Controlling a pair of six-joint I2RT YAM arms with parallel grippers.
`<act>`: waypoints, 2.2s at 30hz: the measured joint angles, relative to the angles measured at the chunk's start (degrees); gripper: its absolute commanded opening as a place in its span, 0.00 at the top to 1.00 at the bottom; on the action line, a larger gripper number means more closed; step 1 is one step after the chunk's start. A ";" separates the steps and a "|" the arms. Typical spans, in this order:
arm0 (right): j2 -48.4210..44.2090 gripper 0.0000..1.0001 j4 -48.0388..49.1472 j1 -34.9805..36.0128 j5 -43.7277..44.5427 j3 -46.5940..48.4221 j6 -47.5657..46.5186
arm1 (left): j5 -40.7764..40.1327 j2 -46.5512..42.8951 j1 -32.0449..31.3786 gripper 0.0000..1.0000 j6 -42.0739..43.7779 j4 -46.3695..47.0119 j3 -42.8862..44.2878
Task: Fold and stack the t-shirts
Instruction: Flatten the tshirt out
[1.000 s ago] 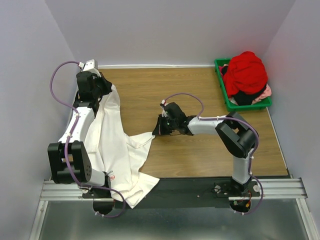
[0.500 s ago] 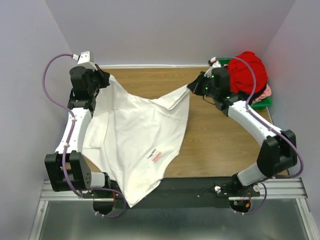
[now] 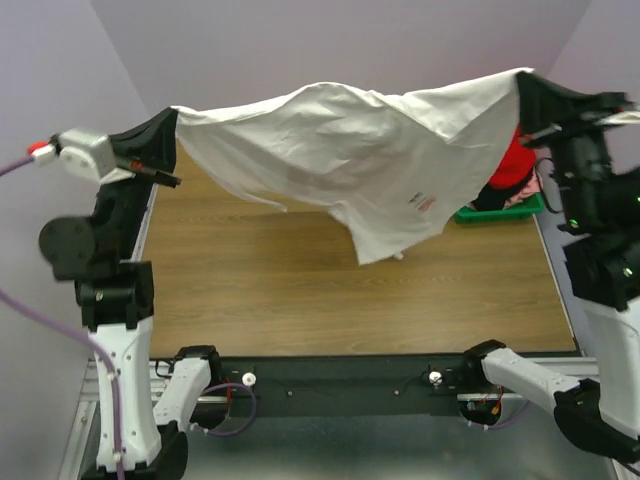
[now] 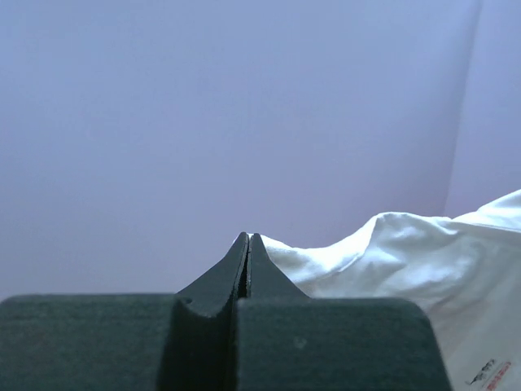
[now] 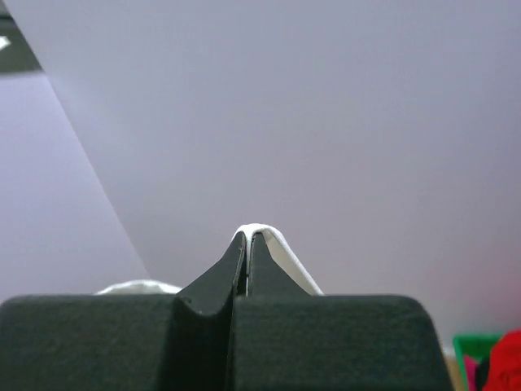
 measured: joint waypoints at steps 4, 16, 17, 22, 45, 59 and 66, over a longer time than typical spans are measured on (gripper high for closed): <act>-3.80 1.00 -0.35 0.00 0.35 7.06 -2.32 | 1.18 -5.66 0.00 1.00 0.35 0.07 3.98; -1.64 1.00 -1.92 0.00 0.17 30.12 -8.26 | 1.44 -9.73 0.00 1.00 1.53 -5.90 17.84; -0.94 1.00 -1.92 0.00 0.07 31.30 -8.61 | 1.44 -9.73 0.00 1.00 1.49 -6.03 18.08; 3.26 1.00 -1.84 0.00 -0.22 33.00 -9.68 | -0.07 -9.51 0.00 1.00 1.44 -5.35 14.73; 72.28 0.00 2.32 -4.15 7.45 26.73 -10.93 | -9.70 54.93 1.22 0.20 0.35 3.13 2.71; 46.62 0.00 6.51 -2.84 -10.27 -5.73 -0.13 | -12.22 40.83 0.50 0.19 -1.92 3.23 -14.91; 51.23 0.00 6.71 3.39 -17.33 -14.03 2.01 | -12.26 40.83 0.50 0.19 -2.38 2.01 -18.95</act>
